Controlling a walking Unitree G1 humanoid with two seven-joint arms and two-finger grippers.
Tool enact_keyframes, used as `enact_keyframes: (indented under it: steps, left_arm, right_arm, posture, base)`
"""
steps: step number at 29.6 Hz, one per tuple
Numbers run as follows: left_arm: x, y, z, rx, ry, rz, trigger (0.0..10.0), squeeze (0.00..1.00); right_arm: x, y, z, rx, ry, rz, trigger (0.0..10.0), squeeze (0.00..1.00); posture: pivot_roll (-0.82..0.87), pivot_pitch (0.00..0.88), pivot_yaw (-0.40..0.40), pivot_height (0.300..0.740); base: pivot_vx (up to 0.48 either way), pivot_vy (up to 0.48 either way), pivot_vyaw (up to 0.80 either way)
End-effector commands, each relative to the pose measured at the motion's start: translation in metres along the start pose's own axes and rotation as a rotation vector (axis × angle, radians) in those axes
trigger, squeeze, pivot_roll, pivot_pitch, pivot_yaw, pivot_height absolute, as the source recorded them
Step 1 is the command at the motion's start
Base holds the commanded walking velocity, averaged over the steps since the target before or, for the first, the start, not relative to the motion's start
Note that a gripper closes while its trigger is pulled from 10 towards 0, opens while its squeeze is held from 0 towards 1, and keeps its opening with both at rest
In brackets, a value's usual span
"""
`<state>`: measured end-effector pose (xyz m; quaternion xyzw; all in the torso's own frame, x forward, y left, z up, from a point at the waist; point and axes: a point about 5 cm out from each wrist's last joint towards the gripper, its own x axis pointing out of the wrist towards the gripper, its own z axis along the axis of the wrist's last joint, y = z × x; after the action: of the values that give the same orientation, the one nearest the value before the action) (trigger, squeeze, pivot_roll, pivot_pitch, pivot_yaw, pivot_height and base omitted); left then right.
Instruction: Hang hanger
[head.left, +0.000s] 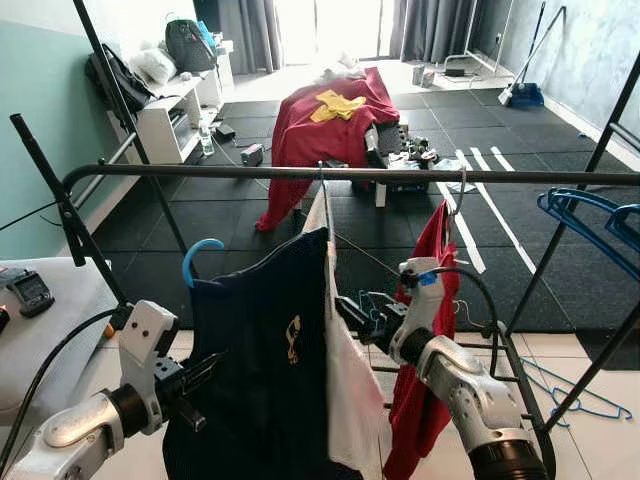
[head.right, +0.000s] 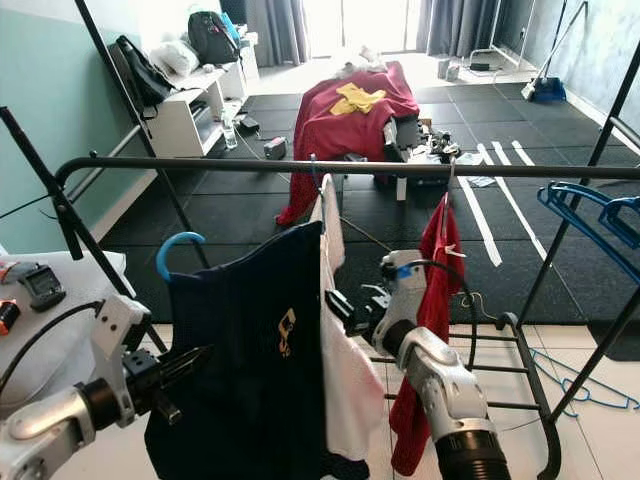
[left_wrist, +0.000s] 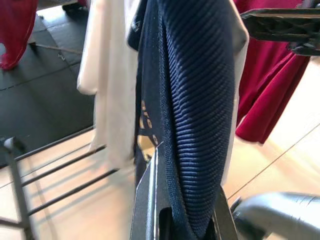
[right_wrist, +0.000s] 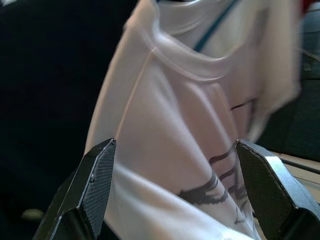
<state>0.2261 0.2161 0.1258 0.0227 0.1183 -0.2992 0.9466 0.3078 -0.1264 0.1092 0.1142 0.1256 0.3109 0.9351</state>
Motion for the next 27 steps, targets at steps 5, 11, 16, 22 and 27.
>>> enact_keyframes:
  steps: [5, 11, 16, 22, 27]
  left_arm:
    - [-0.002, -0.005, 0.012, 0.025, -0.028, -0.01, 10.0, 0.0]
    - [0.008, -0.018, 0.013, 0.035, -0.038, -0.052, 10.0, 0.0]
    - [0.005, -0.012, 0.017, 0.059, -0.033, -0.044, 10.0, 0.0]
    - [-0.008, 0.014, 0.049, 0.143, -0.08, -0.004, 10.0, 0.0]
    - [-0.002, 0.01, 0.062, 0.148, -0.13, -0.023, 10.0, 0.0]
  right_arm:
    - [0.006, 0.019, -0.001, -0.099, 0.053, 0.148, 10.0, 0.0]
    - [0.006, 0.024, 0.01, -0.087, 0.017, 0.179, 10.0, 0.0]
    - [0.004, 0.026, 0.018, -0.086, -0.004, 0.208, 10.0, 0.0]
    - [0.002, 0.043, 0.05, -0.089, -0.106, 0.331, 10.0, 0.0]
    - [0.001, 0.055, 0.056, -0.117, -0.115, 0.396, 10.0, 0.0]
  posture:
    - [-0.07, 0.016, 0.033, 0.74]
    - [-0.09, 0.018, 0.031, 0.74]
    - [-0.1, 0.018, 0.031, 0.74]
    - [-0.1, 0.021, 0.038, 0.74]
    - [-0.1, 0.021, 0.039, 0.74]
  base:
    - [-0.385, 0.0, 0.0]
    - [-0.399, 0.0, 0.0]
    - [-0.466, 0.0, 0.0]
    - [-0.449, 0.0, 0.0]
    - [-0.418, 0.0, 0.0]
